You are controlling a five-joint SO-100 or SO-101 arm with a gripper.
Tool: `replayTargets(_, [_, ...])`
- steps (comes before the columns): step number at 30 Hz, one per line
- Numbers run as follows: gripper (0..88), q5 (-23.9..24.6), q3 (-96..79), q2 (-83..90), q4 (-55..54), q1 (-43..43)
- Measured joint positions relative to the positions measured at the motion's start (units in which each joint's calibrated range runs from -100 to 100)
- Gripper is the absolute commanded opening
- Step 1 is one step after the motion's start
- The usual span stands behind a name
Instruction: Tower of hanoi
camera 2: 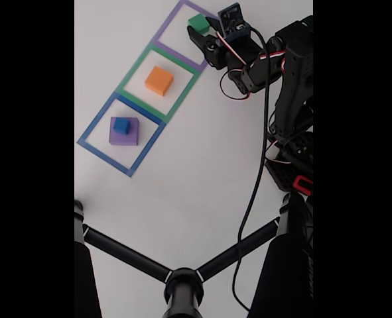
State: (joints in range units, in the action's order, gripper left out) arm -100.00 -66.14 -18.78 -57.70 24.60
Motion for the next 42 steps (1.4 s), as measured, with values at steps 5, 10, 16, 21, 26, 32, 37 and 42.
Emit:
replayTargets(5, [6.3, 0.0, 2.6, -4.0, -2.0, -0.7])
replayTargets(10, [6.6, 0.0, 3.5, -5.1, -2.3, -0.7])
replayTargets(16, [6.6, 0.0, 3.5, -5.7, -3.5, -0.7])
replayTargets(21, [8.2, 0.0, 3.2, -6.3, -4.0, -0.7])
replayTargets(26, [13.0, 0.0, 2.7, -7.0, -5.2, -0.7])
replayTargets(32, [22.7, 0.0, 2.5, -7.4, -5.4, 0.0])
replayTargets(37, [25.2, 0.0, 2.5, -7.4, -5.4, 0.3])
replayTargets(42, [26.6, 0.0, 2.3, -7.1, -5.1, 0.3])
